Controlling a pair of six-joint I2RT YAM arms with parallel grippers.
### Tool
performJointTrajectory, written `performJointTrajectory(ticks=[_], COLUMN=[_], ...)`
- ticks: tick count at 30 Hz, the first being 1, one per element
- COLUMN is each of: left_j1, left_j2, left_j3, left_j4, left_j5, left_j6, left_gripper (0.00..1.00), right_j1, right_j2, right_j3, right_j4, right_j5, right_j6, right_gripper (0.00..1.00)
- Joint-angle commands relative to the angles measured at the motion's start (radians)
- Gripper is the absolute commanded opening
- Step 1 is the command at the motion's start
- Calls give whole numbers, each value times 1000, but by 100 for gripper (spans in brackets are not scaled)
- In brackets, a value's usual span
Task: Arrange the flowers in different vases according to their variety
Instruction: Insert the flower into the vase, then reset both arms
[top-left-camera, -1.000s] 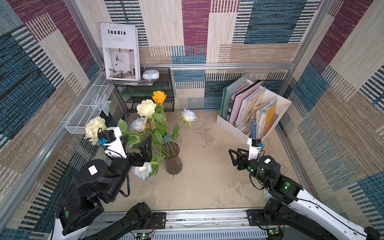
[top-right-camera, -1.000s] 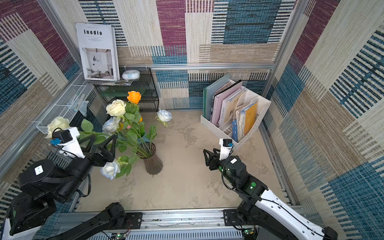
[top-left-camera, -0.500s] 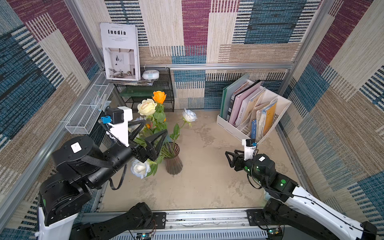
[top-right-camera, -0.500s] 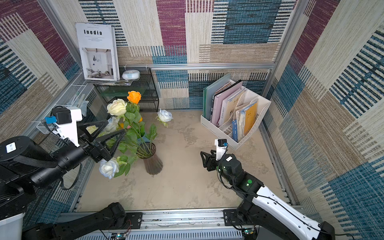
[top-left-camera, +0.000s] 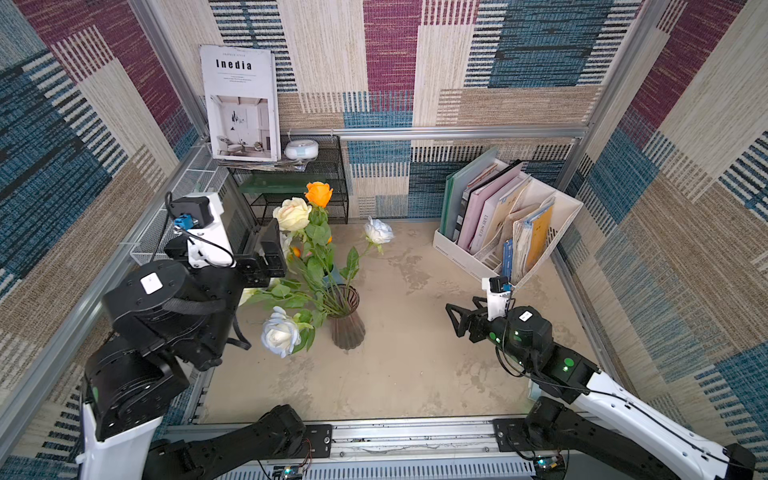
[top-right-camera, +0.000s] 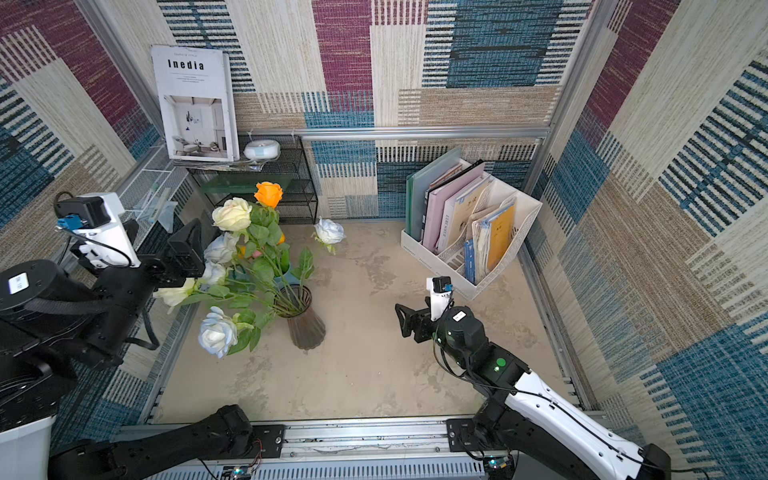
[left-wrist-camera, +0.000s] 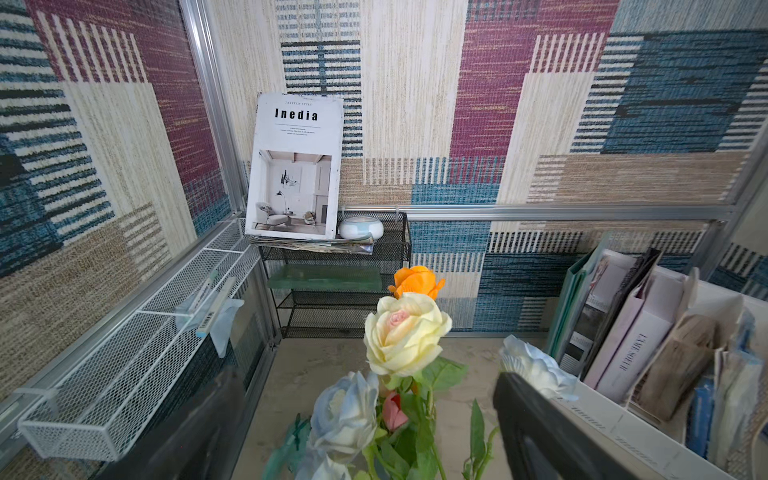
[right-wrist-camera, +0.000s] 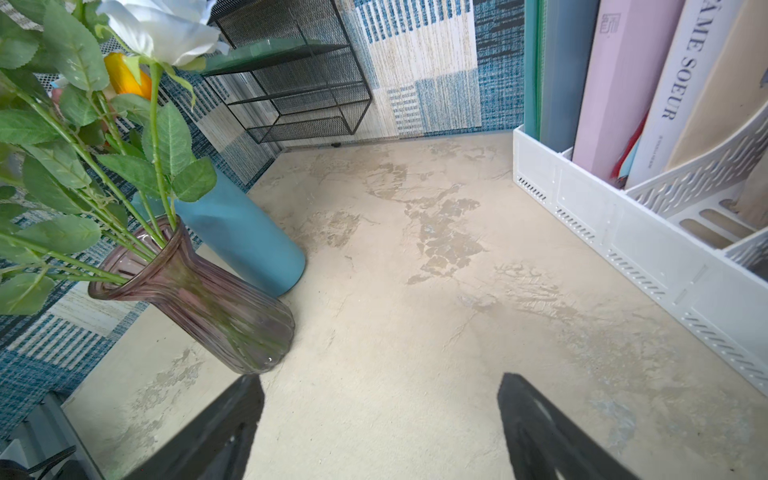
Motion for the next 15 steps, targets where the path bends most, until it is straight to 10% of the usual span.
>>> performJointTrajectory(ticks=[1,9,15], left_j1=[41,551,957], left_j2=[58,326,217], left_j3=[43,317,10], left_j4=[50,-157,-22], left_j5=[-16,546,865], left_j6=[44,-180,-375], left_gripper=[99,99,99], right_j1=[-2,-22,-97], right_j2=[20,59,90], right_j3=[22,36,50], right_j4=[-17,-21,-24], right_j5=[25,41,48], right_j6=[-51,-95,-166], right_gripper=[100,99,99])
